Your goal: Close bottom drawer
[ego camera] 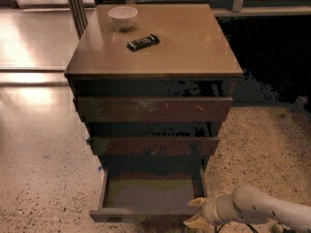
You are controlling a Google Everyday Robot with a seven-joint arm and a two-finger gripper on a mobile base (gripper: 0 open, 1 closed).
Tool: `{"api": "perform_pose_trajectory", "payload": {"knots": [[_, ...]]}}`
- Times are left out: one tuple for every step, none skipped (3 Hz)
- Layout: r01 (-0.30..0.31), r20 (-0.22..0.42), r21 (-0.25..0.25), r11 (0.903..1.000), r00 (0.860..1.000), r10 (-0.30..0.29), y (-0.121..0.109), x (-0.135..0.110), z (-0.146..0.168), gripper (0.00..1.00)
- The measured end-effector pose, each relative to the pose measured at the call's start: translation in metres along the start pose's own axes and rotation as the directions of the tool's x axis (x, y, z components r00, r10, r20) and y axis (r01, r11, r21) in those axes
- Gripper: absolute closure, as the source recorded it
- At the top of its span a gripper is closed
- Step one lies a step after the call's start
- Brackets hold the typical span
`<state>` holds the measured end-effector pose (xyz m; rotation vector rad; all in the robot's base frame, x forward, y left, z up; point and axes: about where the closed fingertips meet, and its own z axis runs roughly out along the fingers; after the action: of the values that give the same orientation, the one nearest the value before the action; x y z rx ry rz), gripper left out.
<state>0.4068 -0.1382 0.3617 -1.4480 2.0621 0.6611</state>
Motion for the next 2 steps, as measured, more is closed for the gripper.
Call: {"api": "perform_pose_trajectory", "payload": {"knots": [[-0.011,-0.026,-0.011,0.9999,1.0,0.01,0.0028,0.0131,-0.0002,0.73],[-0.012,-0.027,-0.012,0.9999,1.0,0.011,0.003,0.0136,-0.0003,0.96]]}}
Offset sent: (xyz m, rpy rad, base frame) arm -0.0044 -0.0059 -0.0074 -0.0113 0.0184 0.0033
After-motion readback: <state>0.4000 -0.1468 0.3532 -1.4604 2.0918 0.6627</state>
